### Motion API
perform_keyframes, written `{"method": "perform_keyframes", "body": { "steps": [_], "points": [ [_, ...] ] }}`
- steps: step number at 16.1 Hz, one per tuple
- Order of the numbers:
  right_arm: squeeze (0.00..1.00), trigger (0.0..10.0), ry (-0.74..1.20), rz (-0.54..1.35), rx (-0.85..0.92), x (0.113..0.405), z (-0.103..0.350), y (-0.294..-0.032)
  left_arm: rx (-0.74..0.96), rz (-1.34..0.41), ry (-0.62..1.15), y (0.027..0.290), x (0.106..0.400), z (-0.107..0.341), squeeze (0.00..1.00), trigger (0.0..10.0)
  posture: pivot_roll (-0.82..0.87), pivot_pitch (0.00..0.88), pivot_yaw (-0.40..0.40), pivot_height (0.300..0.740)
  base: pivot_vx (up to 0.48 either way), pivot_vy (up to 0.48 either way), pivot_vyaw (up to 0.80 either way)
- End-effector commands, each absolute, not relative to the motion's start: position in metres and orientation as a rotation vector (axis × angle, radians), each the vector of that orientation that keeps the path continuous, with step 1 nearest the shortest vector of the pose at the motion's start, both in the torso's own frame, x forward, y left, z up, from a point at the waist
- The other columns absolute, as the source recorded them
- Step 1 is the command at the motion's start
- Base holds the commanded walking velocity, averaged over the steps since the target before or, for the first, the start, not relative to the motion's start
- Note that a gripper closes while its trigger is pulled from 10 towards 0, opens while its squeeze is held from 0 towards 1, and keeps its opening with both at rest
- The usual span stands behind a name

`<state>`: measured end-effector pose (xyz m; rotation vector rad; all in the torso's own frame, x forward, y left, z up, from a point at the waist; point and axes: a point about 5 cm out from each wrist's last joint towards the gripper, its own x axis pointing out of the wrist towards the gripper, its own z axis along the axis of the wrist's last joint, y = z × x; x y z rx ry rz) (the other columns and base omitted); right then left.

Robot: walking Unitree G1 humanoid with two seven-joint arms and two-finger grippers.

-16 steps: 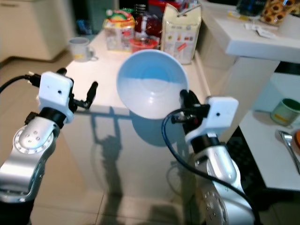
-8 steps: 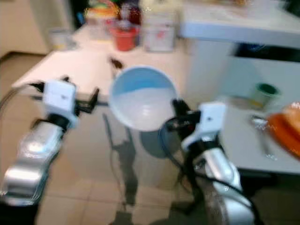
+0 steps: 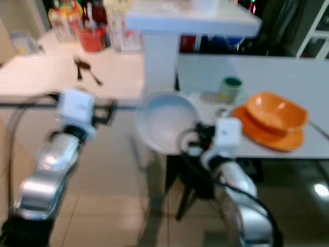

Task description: Setting the table

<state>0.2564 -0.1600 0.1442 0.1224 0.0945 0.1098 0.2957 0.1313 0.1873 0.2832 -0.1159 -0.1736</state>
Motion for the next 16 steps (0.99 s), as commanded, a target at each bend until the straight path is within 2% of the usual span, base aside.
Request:
{"method": "perform_keyframes", "body": {
  "steps": [1,5,7,9,11,14,16],
  "points": [
    [0.00,10.0,-0.003,0.110,0.121,0.263,0.161,-0.156,0.294,-0.144,-0.128,0.138,0.297,0.191,0.00,10.0,-0.01,0.000,-0.005,0.740,0.000,-0.386,0.00],
    [0.00,10.0,-0.060,0.098,0.138,0.273,0.174,-0.147,0.273,-0.114,-0.126,0.143,0.302,0.190,0.00,10.0,-0.02,0.000,-0.017,0.740,0.000,-0.387,0.00],
    [0.00,10.0,-0.079,0.035,0.259,0.275,0.178,-0.149,0.313,-0.126,-0.155,0.142,0.304,0.194,0.00,10.0,-0.05,0.000,0.003,0.740,0.000,-0.382,0.00],
    [0.00,10.0,-0.113,0.034,0.202,0.276,0.185,-0.151,0.314,-0.133,-0.152,0.139,0.310,0.191,0.00,10.0,-0.08,0.000,0.029,0.740,0.000,-0.381,0.00],
    [0.00,10.0,-0.125,0.006,0.244,0.277,0.188,-0.160,0.326,-0.160,-0.184,0.128,0.310,0.195,0.00,10.0,-0.05,0.000,0.012,0.740,0.000,-0.381,0.00],
    [0.00,10.0,-0.105,0.072,0.234,0.285,0.184,-0.145,0.327,-0.157,-0.163,0.133,0.305,0.190,0.00,10.0,-0.02,0.000,-0.022,0.740,0.000,-0.379,0.00],
    [0.00,10.0,-0.085,0.094,0.213,0.282,0.179,-0.141,0.301,-0.158,-0.148,0.137,0.303,0.187,0.00,10.0,-0.03,0.000,-0.012,0.740,0.000,-0.381,0.00]
  ]
}}
